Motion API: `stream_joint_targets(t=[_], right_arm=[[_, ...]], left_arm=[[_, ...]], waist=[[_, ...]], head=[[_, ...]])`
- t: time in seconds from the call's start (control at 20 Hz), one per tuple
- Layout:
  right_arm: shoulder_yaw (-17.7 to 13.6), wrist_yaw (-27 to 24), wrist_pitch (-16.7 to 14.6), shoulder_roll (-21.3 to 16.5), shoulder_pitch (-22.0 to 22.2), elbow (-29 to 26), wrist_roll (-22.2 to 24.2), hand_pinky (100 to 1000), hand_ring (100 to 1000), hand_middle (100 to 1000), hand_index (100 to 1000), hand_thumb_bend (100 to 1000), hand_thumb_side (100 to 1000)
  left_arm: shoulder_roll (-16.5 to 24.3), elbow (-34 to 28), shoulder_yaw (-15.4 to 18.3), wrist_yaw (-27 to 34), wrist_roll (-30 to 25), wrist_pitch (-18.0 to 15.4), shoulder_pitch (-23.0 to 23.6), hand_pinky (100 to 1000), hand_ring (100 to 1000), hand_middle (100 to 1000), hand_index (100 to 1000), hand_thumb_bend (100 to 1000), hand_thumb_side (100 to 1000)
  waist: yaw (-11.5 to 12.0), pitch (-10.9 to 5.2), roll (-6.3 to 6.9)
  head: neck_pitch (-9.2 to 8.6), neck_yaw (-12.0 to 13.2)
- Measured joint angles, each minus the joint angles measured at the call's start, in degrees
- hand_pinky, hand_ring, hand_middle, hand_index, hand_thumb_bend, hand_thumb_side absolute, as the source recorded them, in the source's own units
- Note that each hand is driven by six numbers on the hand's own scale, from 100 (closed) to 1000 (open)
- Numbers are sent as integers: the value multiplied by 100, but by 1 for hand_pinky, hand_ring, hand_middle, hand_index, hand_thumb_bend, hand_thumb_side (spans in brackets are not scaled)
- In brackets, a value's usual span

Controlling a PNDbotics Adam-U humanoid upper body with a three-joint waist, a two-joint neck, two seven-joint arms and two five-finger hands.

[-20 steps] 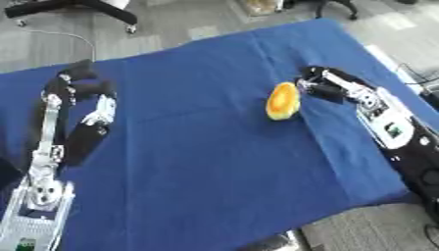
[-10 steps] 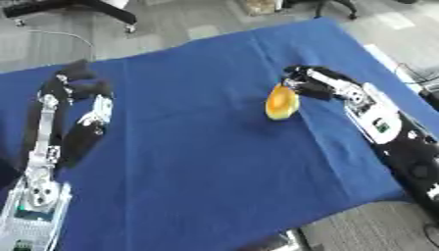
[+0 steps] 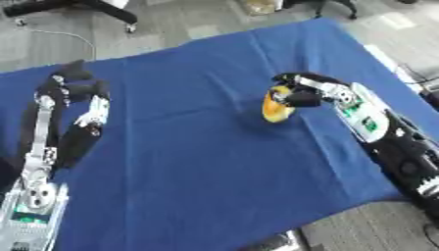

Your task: Pick up the objects with one hand, pass them to the other hand, and then place them into the box on the other side of the table.

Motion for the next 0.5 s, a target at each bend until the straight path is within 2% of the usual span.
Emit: stream_joint_targets(t=[0.05,0.1,0.25,0.35,0.4,0.5], right_arm=[[7,41,-25,-17,-2,0,84,859,832,808,955,100,644],[15,91,-51,-27,-8,0,164,859,832,808,955,100,644],[15,275,-121,-66,-32,-8,359,851,810,773,941,100,346],[13,392,-157,-69,-47,-25,423,831,772,706,916,100,162],[12,440,-170,-69,-47,-27,433,823,758,683,907,100,164],[-5,516,-190,-70,-47,-34,405,771,641,551,836,100,167]], left_arm=[[0,0,0,0,0,0,0,762,677,719,880,196,632],[0,0,0,0,0,0,0,762,677,719,880,196,632],[0,0,0,-4,0,0,0,763,678,720,881,196,632],[0,0,0,-9,-1,-1,0,763,674,720,881,196,633],[0,0,0,-10,-1,-1,1,763,673,720,881,196,633],[-1,0,0,-11,0,-1,1,763,670,720,881,196,633]], waist=[[1,0,0],[1,0,0],[3,0,0],[3,0,0],[3,0,0],[3,0,0]], head=[[0,-1],[0,-2],[0,-11],[0,-12],[0,-12],[0,-12]])
